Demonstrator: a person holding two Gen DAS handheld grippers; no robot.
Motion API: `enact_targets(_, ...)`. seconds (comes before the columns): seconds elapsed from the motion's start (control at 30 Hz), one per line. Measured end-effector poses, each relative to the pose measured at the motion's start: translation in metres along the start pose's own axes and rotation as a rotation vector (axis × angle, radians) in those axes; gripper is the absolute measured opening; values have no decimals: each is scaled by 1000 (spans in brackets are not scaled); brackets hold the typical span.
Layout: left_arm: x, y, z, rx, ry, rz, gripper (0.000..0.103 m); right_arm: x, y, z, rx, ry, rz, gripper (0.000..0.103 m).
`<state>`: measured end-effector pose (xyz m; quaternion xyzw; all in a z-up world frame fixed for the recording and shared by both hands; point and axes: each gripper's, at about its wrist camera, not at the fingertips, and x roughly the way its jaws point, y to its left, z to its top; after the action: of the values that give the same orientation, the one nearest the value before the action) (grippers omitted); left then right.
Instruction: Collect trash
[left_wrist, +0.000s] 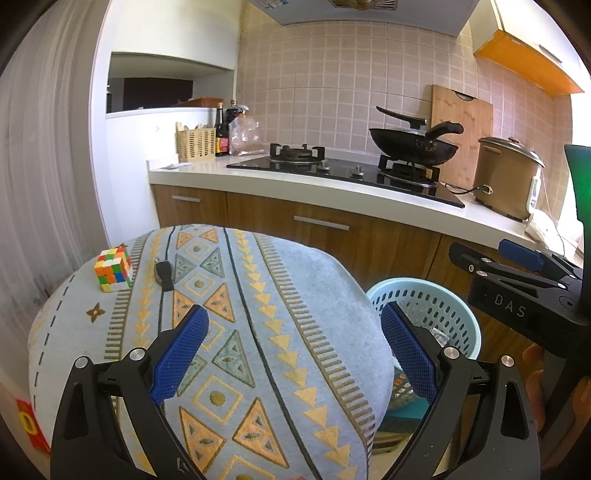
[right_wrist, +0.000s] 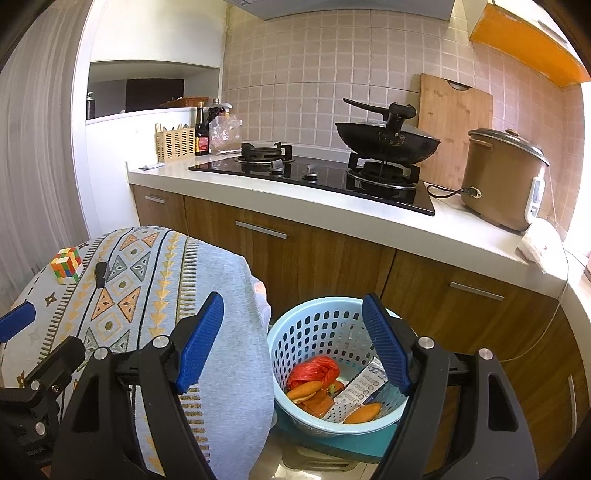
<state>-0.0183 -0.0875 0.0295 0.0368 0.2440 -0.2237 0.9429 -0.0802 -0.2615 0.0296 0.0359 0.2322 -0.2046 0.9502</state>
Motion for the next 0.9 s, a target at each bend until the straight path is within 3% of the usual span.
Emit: enact_targets(0.9,-1,-2,-3,5,1,-2,92,0,1,0,-5,-3,-1,73)
